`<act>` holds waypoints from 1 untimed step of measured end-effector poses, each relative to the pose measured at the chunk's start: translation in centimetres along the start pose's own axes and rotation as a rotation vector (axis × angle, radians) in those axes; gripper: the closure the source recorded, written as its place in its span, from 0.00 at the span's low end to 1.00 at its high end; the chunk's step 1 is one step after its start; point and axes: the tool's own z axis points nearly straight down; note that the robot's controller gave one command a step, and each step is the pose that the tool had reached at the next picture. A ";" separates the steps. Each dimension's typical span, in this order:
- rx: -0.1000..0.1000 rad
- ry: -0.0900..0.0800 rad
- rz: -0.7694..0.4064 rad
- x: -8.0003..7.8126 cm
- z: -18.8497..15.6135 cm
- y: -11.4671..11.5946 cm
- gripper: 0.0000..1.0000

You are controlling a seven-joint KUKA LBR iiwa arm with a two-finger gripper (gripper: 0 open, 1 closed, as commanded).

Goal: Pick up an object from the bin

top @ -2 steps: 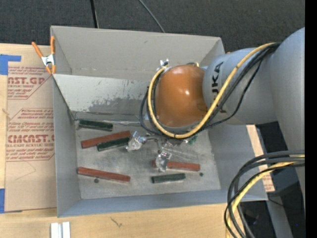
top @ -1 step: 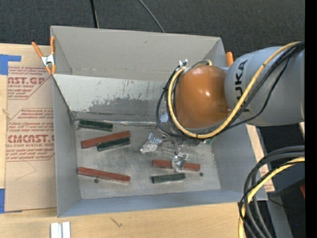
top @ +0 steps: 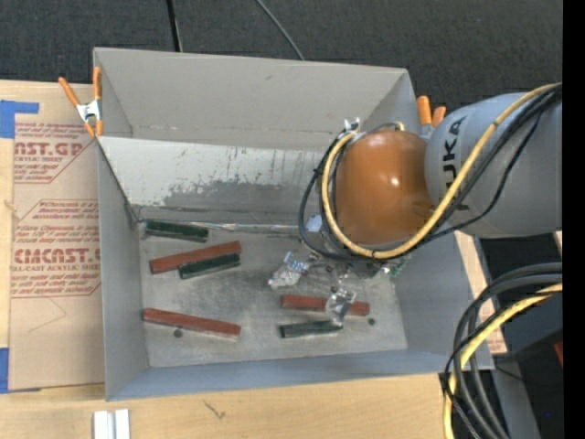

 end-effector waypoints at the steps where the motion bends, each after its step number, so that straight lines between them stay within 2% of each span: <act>1: 0.004 -0.002 0.007 0.5 0.2 -0.1 0.00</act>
Offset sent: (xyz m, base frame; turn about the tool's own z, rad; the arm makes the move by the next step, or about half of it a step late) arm 0.0416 0.0223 -0.0254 -0.0156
